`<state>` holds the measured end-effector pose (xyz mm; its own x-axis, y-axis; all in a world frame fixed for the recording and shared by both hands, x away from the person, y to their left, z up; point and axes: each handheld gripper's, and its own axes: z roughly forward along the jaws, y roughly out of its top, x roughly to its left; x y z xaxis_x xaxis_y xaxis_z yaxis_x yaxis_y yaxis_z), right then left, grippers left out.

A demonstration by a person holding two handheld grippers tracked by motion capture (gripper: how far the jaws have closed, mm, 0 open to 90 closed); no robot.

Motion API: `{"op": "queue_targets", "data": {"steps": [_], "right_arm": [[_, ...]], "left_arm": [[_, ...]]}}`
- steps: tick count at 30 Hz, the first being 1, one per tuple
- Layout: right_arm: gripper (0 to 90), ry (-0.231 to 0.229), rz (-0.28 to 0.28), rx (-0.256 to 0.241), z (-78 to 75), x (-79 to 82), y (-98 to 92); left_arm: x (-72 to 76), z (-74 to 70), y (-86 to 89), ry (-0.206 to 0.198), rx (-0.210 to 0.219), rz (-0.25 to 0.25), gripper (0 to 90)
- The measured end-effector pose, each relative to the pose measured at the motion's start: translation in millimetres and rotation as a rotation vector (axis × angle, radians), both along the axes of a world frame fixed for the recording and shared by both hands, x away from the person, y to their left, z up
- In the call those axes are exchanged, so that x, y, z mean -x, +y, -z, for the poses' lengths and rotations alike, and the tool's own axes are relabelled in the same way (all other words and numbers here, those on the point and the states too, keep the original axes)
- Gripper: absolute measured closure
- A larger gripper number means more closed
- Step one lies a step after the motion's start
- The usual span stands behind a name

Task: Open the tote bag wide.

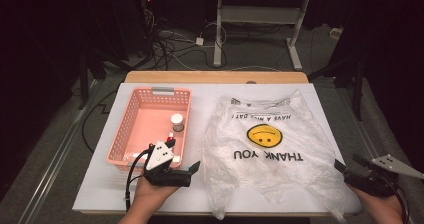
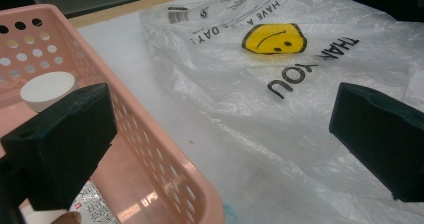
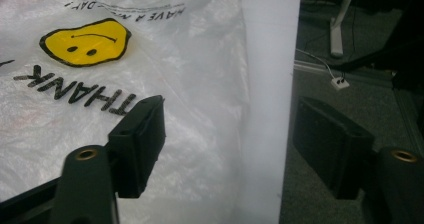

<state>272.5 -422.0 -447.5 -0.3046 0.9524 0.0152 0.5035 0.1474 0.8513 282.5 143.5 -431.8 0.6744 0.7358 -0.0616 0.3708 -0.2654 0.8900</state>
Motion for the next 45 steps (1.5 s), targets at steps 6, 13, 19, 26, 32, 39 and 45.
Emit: {"op": "queue_targets", "data": {"steps": [6, 13, 19, 26, 32, 39, 45], "right_arm": [[41.5, 0.085, -0.012, -0.024, 14.8, 1.4, -9.9], [57.5, 0.136, -0.044, -0.028, 22.1, -6.1, -5.3], [76.0, 0.180, -0.064, 0.018, 26.9, -10.1, 0.1], [90.0, 0.181, -0.147, 0.060, 22.3, -2.2, 17.1], [90.0, 0.123, -0.231, 0.067, 10.9, 15.3, 47.9], [90.0, 0.139, -0.328, 0.082, 15.1, 41.4, 68.9], [61.7, 0.086, -0.299, 0.008, 5.6, 41.7, 58.4]], "left_arm": [[1.3, -0.6, -1.6, 0.000, 0.004, 0.002, 0.0], [1.4, 0.2, -3.8, 0.005, 0.004, 0.010, 0.0], [1.4, -0.8, -2.0, 0.005, 0.010, 0.007, 0.0], [2.5, -2.4, 2.0, 0.003, 0.014, 0.000, 0.0], [2.4, -3.0, 4.5, 0.002, 0.028, -0.004, 0.0], [0.8, -2.3, 5.3, 0.012, 0.031, -0.008, 0.0], [3.2, 1.7, -0.9, 0.026, -0.016, -0.009, 0.0]]}}
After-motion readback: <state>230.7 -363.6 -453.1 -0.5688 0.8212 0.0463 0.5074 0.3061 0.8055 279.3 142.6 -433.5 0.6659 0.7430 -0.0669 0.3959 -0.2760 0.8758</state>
